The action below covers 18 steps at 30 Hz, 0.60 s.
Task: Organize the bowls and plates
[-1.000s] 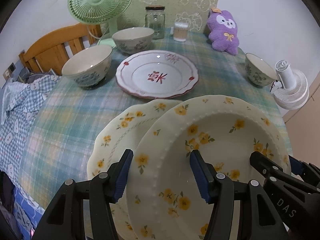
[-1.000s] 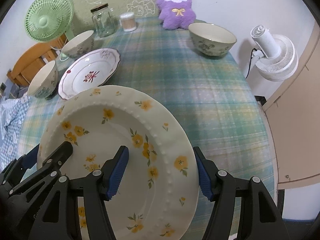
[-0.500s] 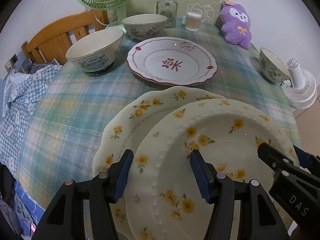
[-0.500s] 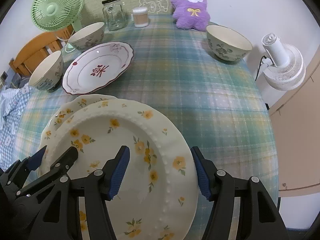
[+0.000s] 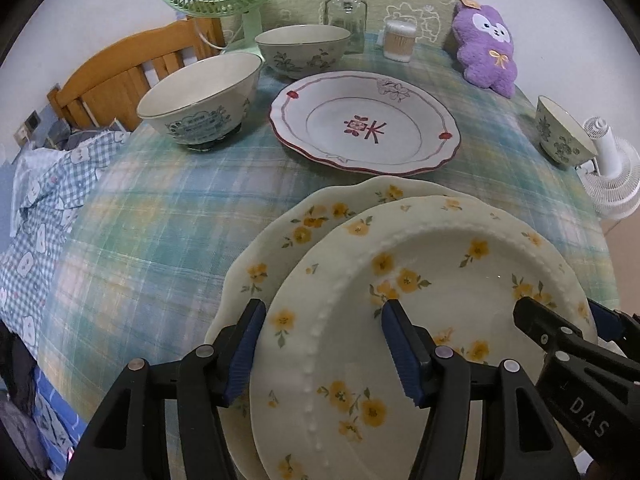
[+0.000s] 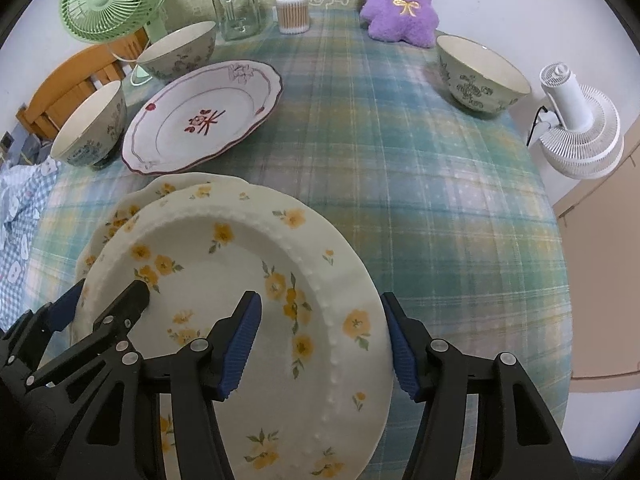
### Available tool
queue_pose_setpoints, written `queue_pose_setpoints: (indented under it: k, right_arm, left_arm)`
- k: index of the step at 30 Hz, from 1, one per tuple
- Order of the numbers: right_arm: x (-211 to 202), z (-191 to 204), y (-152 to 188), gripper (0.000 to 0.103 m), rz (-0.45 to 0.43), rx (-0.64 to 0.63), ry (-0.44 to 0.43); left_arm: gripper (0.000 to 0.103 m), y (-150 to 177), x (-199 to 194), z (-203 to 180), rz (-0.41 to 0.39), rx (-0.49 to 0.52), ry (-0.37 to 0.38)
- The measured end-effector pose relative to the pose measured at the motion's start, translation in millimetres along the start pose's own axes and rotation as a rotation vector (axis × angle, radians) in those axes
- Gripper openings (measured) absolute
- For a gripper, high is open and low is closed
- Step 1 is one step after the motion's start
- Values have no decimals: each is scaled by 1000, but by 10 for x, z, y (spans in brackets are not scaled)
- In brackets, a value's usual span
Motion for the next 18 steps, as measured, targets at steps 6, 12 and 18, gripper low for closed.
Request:
queue_pose_setpoints:
  k: [6, 12, 18]
  right_arm:
    - [-42, 5, 20, 64, -5, 3, 7]
    - [-188, -80, 26, 64, -31, 28, 28]
    - [-265, -105, 110, 34, -26, 37, 30]
  left_arm:
    - [68, 15, -22, -10, -7, 29, 3]
    - [79, 25, -152, -57, -43, 83, 29]
    - [79, 30, -229, -23, -52, 88, 49]
Point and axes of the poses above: each gripper's, at about its wrist camera, not at the fingertips, and x roughly the way its jaws point, z to its left, y to its underside, the point moved 1 cm from there along x, roughly the way its jaws point, and after that the axes turned 10 degrees about -z, right-handed, at the moved point
